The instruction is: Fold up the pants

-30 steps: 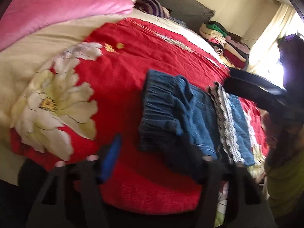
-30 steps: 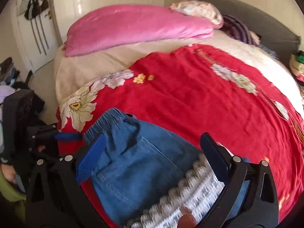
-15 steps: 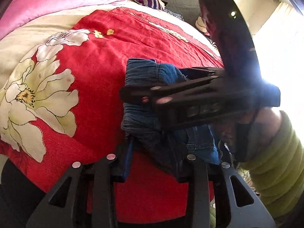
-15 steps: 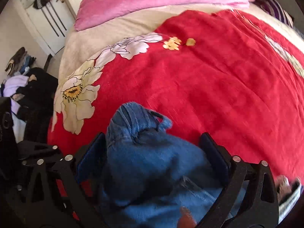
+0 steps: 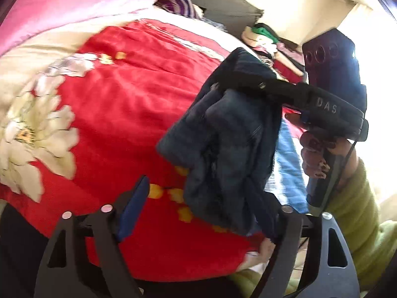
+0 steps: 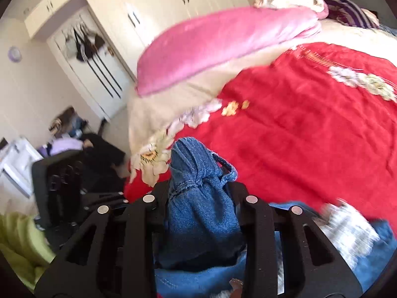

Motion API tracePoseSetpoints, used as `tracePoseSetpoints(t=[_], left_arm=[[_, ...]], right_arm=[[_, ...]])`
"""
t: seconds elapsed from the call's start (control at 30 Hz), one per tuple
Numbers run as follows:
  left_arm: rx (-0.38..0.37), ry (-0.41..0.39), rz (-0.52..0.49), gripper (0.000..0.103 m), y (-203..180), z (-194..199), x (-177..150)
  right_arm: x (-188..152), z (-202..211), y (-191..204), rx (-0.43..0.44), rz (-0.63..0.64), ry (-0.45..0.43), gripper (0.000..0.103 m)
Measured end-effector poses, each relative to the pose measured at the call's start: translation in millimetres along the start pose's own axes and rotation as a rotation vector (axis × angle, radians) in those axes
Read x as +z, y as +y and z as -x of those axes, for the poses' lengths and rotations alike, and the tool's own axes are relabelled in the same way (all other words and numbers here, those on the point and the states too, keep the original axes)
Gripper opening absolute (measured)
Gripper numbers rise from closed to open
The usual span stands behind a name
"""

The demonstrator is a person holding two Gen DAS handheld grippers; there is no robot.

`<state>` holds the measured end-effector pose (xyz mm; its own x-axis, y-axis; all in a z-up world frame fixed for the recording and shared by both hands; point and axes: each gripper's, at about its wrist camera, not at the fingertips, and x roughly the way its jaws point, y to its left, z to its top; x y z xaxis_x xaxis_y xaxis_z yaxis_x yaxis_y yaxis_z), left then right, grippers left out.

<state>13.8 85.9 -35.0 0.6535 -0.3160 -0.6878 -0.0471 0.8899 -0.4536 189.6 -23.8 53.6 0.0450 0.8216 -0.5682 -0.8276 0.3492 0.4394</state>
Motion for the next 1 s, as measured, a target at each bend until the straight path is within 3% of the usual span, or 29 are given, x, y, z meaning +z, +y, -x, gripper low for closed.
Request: tracePoseSetpoints(t=[0.1,0.3,0.37,0.4,0.43,0.57,0.67,0.87,1.0], left_arm=[[-0.025,0.033,-0.016,0.086,-13.4,-10.6,-0.5],[-0.153,0.093,-0.002,0.087,-36.0,-39.2,6.9],[-0.229,0.096,0.023,0.085,-42.3,-47.7,11.1],[-0.246,0.083,0.03,0.083,-46.4,-47.9,11.8],[-0.262,0.066,0.019,0.082,-54.3,-46.3,12.5],[-0.297,0.045,-0.135,0.082,-94.4,-38.9,5.7],[-0.307,0.083,-0.252,0.083,-122.6,-47.5,-8.4],[-0.227,0.21,-0.383,0.085,-144.2,-82.4,-40.1],[-0.228,0.152,-0.387,0.085,-143.8,-59.4,-33.7]], right_arm=[[-4.9,27.3,-9.0,-0.01,0.003,-0.041,0.025],[-17.4,55.6,-27.9,0.002,-0.027,-0.093,0.026],[-21.1,63.1,-31.9,0.011,-0.032,-0.114,0.038],[-23.2,67.6,-34.6,0.002,-0.044,-0.127,0.055],[-27.1,77.0,-40.3,-0.011,-0.076,-0.157,0.062],[-57.0,121.3,-67.0,-0.111,-0.189,-0.261,0.07],[-93.5,143.7,-82.2,-0.249,-0.275,-0.252,0.071],[-150.0,145.4,-96.2,-0.228,-0.45,-0.231,0.073],[-158.5,146.7,-99.3,-0.275,-0.489,-0.218,0.073]])
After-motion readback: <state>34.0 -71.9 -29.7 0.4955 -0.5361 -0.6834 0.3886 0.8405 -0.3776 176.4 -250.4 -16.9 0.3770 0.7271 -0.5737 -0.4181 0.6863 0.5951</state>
